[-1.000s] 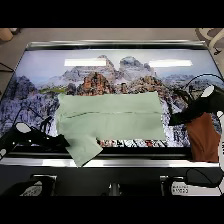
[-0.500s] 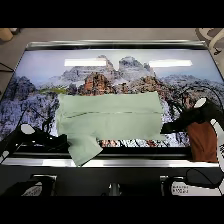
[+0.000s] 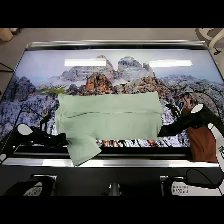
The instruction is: Fold the shirts.
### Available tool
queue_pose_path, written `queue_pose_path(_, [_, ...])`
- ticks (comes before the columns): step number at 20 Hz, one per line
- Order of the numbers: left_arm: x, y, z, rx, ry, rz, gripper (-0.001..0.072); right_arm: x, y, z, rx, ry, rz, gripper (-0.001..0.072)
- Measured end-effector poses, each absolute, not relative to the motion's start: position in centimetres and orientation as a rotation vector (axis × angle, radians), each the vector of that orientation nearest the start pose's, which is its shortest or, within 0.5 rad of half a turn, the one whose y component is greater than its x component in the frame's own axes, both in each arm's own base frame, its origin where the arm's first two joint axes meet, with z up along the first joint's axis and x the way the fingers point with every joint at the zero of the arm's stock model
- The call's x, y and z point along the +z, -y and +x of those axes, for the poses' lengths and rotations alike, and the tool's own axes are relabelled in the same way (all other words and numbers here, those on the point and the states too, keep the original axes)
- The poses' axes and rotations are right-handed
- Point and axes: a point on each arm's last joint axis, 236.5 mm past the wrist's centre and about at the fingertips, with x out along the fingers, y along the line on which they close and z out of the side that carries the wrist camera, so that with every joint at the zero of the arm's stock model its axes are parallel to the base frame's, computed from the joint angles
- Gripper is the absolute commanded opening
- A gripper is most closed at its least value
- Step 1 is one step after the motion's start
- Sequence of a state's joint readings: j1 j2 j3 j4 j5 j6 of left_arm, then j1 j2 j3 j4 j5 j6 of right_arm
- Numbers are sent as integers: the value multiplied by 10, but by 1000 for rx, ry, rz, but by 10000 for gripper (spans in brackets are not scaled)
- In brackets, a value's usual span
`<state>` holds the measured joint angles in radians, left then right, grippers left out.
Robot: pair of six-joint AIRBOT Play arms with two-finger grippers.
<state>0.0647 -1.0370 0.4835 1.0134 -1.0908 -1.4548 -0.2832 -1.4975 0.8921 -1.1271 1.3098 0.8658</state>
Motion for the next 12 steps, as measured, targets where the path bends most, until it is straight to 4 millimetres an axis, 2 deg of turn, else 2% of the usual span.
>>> queue_pose_path(2, [-84,97,223,-227,-1518,-542,26,-112,-22,277,586,-1609,223,18])
queue_pose_path(5, [-57,95,247,-271,-1428,-493,26,-100,-18,300,581,-1530,187,17])
queue_pose_path(7, [-33,87,273,-275,-1344,-471,25,-83,-16,326,580,-1455,157,16])
queue_pose_path(9, [-7,76,303,-259,-1248,-463,25,-62,-16,358,574,-1361,86,16])
queue_pose_path(12, [21,59,348,-230,-1146,-459,25,-34,-22,414,544,-1214,-49,16])
